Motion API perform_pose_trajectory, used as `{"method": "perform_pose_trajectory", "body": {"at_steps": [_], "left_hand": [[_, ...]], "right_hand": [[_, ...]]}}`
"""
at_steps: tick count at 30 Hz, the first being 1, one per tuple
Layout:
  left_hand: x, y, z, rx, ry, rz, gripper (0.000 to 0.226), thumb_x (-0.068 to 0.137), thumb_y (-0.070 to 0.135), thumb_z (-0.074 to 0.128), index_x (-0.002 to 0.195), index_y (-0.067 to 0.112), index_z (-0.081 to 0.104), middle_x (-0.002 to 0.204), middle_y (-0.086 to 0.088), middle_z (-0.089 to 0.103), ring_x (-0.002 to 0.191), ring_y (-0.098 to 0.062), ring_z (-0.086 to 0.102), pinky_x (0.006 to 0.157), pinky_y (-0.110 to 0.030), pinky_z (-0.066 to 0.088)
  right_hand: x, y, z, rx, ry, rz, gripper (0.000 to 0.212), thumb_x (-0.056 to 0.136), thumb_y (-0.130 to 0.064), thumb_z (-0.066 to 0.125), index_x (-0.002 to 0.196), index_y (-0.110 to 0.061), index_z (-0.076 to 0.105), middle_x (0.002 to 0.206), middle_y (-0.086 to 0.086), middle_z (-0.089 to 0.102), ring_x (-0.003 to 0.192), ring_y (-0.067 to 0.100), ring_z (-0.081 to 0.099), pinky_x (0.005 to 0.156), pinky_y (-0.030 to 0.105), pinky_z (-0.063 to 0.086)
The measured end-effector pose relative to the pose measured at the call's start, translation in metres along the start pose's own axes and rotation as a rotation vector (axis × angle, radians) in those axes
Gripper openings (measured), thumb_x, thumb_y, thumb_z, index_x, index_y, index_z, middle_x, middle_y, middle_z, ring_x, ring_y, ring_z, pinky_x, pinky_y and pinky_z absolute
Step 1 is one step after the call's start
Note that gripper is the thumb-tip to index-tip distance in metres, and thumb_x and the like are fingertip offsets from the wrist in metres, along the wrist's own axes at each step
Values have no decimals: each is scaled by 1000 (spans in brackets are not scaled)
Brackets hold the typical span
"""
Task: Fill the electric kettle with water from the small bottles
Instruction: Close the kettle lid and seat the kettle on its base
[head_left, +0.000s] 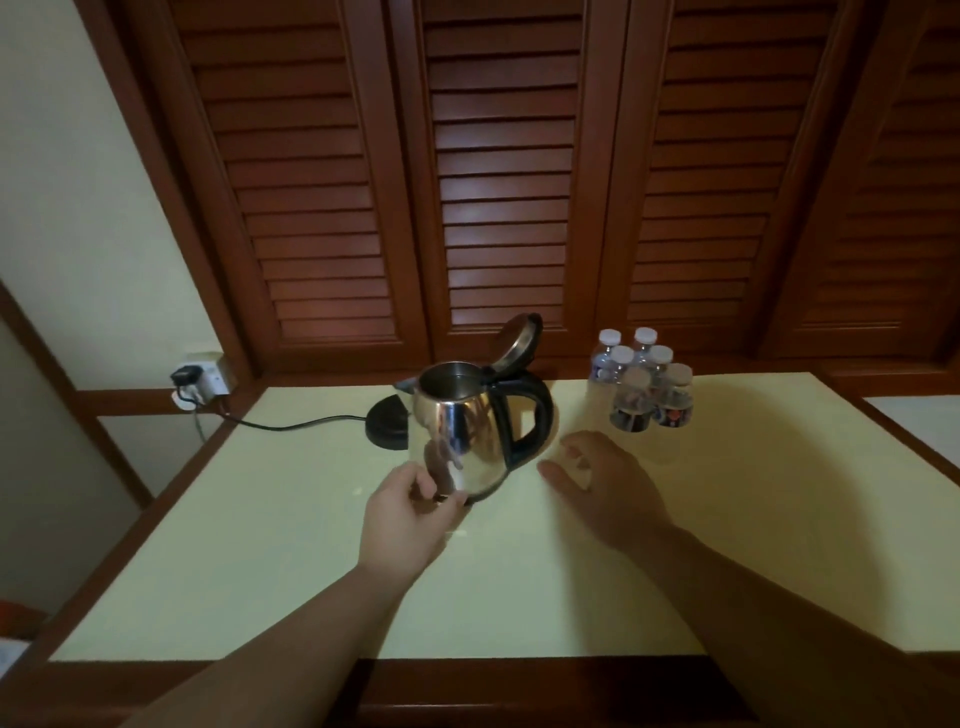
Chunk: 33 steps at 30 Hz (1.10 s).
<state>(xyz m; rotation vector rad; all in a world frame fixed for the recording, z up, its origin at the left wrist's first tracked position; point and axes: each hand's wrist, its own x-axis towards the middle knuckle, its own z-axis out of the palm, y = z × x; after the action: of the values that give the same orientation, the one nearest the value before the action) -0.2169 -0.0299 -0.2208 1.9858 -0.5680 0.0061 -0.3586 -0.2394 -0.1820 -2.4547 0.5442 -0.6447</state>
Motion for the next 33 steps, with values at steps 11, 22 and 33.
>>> {"method": "perform_pose_trajectory", "body": {"at_steps": [11,22,33], "left_hand": [[86,-1,-40,-246,-378,-55,120,44,45,99,149,36,41,125,21,63,121,-10,60,108,-42,50],[97,-23,-28,-284,-388,1,92,68,31,95,146,32,46,127,17,66,116,-5,63,81,-11,54],[107,-37,-26,-310,-425,-5,113,53,55,94,151,38,40,139,17,59,127,-9,58,108,-40,52]], "right_hand": [[77,-98,10,273,350,91,46,110,-44,34,149,-21,45,120,-18,61,110,-2,57,102,29,44],[100,-130,44,-100,28,-135,46,110,-38,39,155,-28,43,158,2,38,145,20,32,120,34,28],[92,-130,61,-227,80,-150,33,107,-27,52,138,-27,65,157,2,44,144,18,36,112,9,14]]}}
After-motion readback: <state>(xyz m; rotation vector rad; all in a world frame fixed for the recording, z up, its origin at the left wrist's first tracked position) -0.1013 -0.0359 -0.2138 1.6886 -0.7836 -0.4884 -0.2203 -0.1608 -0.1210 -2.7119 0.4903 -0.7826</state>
